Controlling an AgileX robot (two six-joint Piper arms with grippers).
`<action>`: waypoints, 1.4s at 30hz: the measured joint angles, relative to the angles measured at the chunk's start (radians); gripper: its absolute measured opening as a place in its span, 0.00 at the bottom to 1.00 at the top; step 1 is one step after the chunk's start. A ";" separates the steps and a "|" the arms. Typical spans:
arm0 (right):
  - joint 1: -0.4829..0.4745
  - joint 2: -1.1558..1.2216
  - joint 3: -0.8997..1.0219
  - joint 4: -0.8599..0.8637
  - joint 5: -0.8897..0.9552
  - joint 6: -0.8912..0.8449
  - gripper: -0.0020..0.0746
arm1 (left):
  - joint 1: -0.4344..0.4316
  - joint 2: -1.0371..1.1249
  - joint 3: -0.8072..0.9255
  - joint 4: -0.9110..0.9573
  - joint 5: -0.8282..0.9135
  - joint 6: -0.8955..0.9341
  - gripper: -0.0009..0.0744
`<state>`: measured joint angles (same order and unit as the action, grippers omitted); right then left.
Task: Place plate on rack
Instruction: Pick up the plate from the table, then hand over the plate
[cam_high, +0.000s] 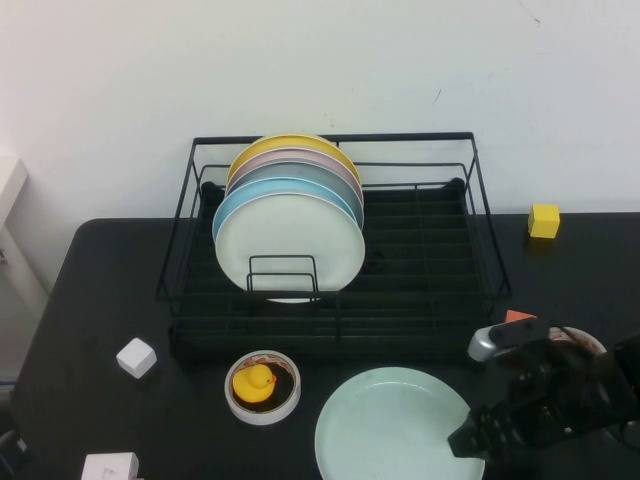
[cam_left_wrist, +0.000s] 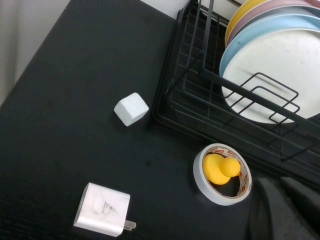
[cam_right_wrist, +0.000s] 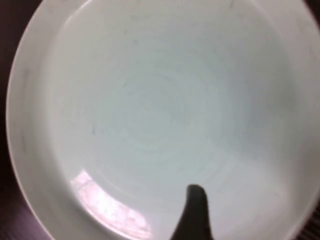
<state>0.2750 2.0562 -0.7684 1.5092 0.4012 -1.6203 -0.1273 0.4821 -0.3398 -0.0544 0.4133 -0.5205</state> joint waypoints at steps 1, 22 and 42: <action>0.001 0.013 -0.008 0.000 0.015 0.000 0.75 | 0.000 0.000 0.000 -0.004 0.002 0.000 0.01; 0.001 0.123 -0.091 0.028 0.103 0.036 0.05 | 0.000 0.000 -0.002 -0.154 0.073 0.019 0.01; 0.038 -0.549 -0.024 -0.044 0.336 0.064 0.04 | 0.000 0.025 -0.020 -1.188 0.219 0.970 0.72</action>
<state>0.3133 1.5074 -0.7924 1.4656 0.7373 -1.5565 -0.1273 0.5068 -0.3593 -1.2421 0.6320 0.4500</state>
